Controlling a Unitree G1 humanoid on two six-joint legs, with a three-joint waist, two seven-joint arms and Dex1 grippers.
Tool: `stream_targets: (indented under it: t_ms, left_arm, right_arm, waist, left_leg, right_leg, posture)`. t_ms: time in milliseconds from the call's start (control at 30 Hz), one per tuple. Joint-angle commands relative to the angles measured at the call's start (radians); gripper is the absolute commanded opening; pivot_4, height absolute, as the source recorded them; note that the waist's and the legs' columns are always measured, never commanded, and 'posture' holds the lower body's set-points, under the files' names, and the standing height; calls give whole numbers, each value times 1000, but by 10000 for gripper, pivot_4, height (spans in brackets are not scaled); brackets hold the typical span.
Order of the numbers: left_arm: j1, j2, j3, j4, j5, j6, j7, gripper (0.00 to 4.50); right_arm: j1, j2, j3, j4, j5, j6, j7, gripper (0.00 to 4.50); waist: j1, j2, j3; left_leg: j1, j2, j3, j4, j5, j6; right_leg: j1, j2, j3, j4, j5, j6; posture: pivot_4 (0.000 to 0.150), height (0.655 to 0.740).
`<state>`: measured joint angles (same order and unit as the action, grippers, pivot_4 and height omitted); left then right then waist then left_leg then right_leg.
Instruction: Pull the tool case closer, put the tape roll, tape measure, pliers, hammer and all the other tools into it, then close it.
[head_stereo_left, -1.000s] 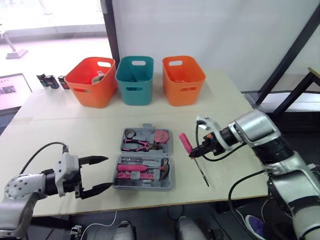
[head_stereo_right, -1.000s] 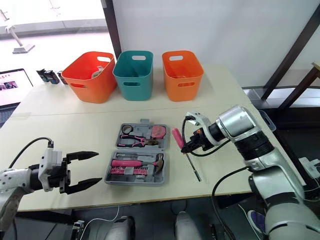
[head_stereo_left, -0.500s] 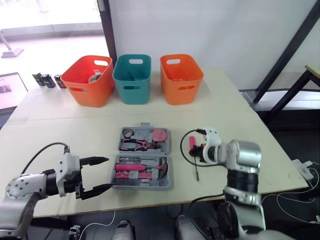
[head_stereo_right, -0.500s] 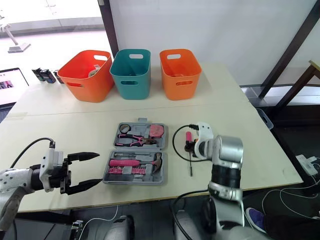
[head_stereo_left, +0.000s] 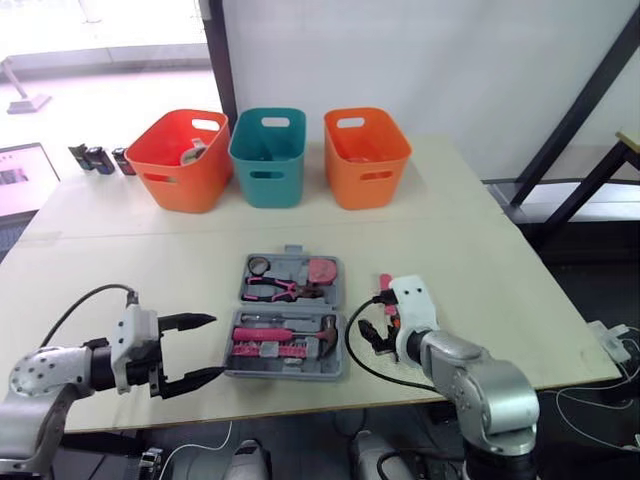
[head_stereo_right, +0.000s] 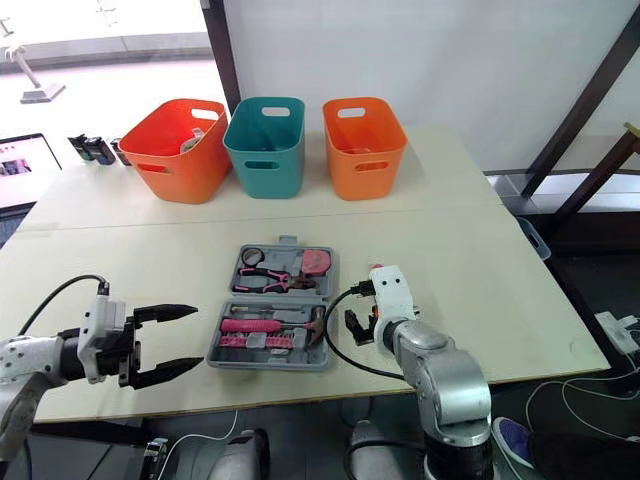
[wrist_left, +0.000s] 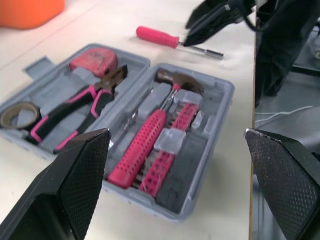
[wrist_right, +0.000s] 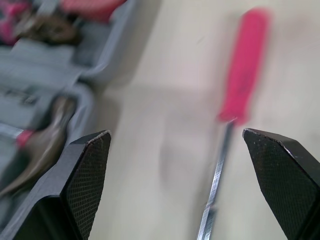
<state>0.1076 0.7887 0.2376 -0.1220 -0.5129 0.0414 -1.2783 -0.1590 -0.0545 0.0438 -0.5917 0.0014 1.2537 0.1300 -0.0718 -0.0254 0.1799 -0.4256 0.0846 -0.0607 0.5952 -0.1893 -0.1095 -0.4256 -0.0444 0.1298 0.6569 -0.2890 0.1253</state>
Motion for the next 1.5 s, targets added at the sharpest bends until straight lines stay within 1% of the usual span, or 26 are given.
stream_targets:
  t_ms: [33, 100, 267, 367, 467, 500, 567, 700, 767, 800, 1000, 1067, 1167, 1300, 1400, 1500]
  left_arm:
    - [-15, 18, 11, -2, -10, 5, -12, 45000]
    - [-20, 21, 12, 2, -9, 6, -15, 45000]
    - [-32, 24, 13, 9, -6, 9, -23, 45000]
    - [-35, 28, 17, 12, -7, 11, -28, 45000]
    - [-35, 33, 22, 14, -8, 10, -32, 45000]
    - [-34, 33, 24, 15, -8, 10, -33, 45000]
    - [-32, 34, 26, 16, -8, 9, -34, 45000]
    - [-28, 35, 30, 14, -9, 8, -34, 45000]
    - [-26, 33, 32, 15, -12, 7, -34, 45000]
    - [-25, 31, 34, 16, -16, 7, -34, 45000]
    - [-21, 26, 44, 29, -27, 7, -43, 45000]
    - [-23, 17, 51, 33, -39, 11, -39, 45000]
    - [-36, 8, 78, 36, -88, 57, -19, 45000]
    - [-42, 33, 135, 40, -138, 99, -27, 45000]
    - [-29, 55, 168, 70, -151, 106, -73, 45000]
    - [-16, 79, 175, 122, -128, 79, -134, 45000]
  right_arm:
    - [34, 27, -4, 69, -20, -212, -57, 44576]
    - [54, 39, 5, 121, -22, -305, -74, 44576]
    - [94, 71, 2, 267, -24, -462, -114, 44576]
    - [101, 86, -15, 325, -20, -486, -137, 44576]
    - [109, 102, -30, 337, -3, -504, -147, 44576]
    - [110, 107, -36, 341, 1, -508, -151, 42195]
    - [110, 107, -39, 347, 3, -513, -150, 36072]
    - [108, 103, -40, 356, 3, -525, -149, 14788]
    - [99, 92, -36, 365, -2, -543, -144, 5105]
    - [92, 86, -34, 367, -1, -555, -138, 3547]
    - [55, 35, -19, 340, -6, -599, -96, 3569]
    - [38, -8, 10, 317, -24, -611, -66, 3569]
    - [-5, -88, 54, 237, -32, -608, 2, 3569]
    - [-119, -212, 131, 62, 30, -491, 176, 3569]
    - [-233, -342, 239, -40, 116, -357, 365, 3569]
    - [-373, -437, 344, -65, 175, -241, 493, 3569]
  waist:
    - [-1, 0, 0]
    - [-1, 0, 0]
    - [0, 0, 0]
    - [0, 0, 0]
    - [0, -2, -1]
    - [0, -3, -2]
    - [1, -5, -3]
    - [-1, -6, -3]
    - [-1, -6, -3]
    - [-1, -6, -3]
    - [0, -5, -3]
    - [0, -5, -3]
    - [1, -5, -3]
    - [-1, -5, -3]
    - [0, -5, -3]
    - [1, -5, -3]
  left_leg:
    - [0, 0, 0, 0, 0, 0]
    - [0, 0, 0, 0, 0, 0]
    - [0, 0, 0, -2, 0, 0]
    - [0, 0, 0, -1, 0, 0]
    - [0, 0, 0, -1, 0, 0]
    - [0, 0, 0, 0, 0, 0]
    - [0, 0, 0, 0, 0, 0]
    - [0, 0, 0, 0, 0, 0]
    - [0, 0, 0, -1, 0, 0]
    - [0, 0, 0, -1, 0, 0]
    - [0, 0, 0, -1, 0, 0]
    - [0, 0, 0, -1, 0, 0]
    - [-1, 0, 0, -1, 0, 0]
    - [0, 0, 0, -1, 0, 0]
    - [0, 0, 0, -1, 0, 0]
    - [0, 0, 0, -2, 0, 0]
  right_leg:
    - [0, 0, 0, 0, 0, 0]
    - [0, 0, 0, 0, 0, 0]
    - [0, 0, 0, 0, 0, 1]
    - [0, 0, 0, -1, 0, 1]
    - [1, 0, 0, -1, 0, 0]
    - [1, 0, 0, -1, 0, 0]
    - [1, 0, 0, -1, 0, 0]
    - [1, 0, 0, -1, 0, 0]
    - [1, 0, 0, -1, 0, 0]
    - [1, 0, 0, -1, 0, 0]
    - [1, 0, 0, -1, 0, -1]
    - [1, 0, 0, -1, 0, 0]
    - [0, 0, 0, -2, 0, 0]
    - [0, 0, 0, -2, 0, 0]
    - [0, 0, 0, -2, 0, 0]
    - [0, 0, 0, -3, -1, 1]
  posture:
    - [1500, 7400]
    - [1500, 7400]
    - [1500, 7400]
    - [1500, 7400]
    - [1500, 7400]
    - [1500, 7400]
    - [1500, 7400]
    - [1500, 7400]
    - [1500, 7400]
    - [1500, 7400]
    - [1500, 7400]
    - [1500, 7400]
    - [1500, 7400]
    - [1500, 7400]
    - [1500, 7400]
    - [1500, 7400]
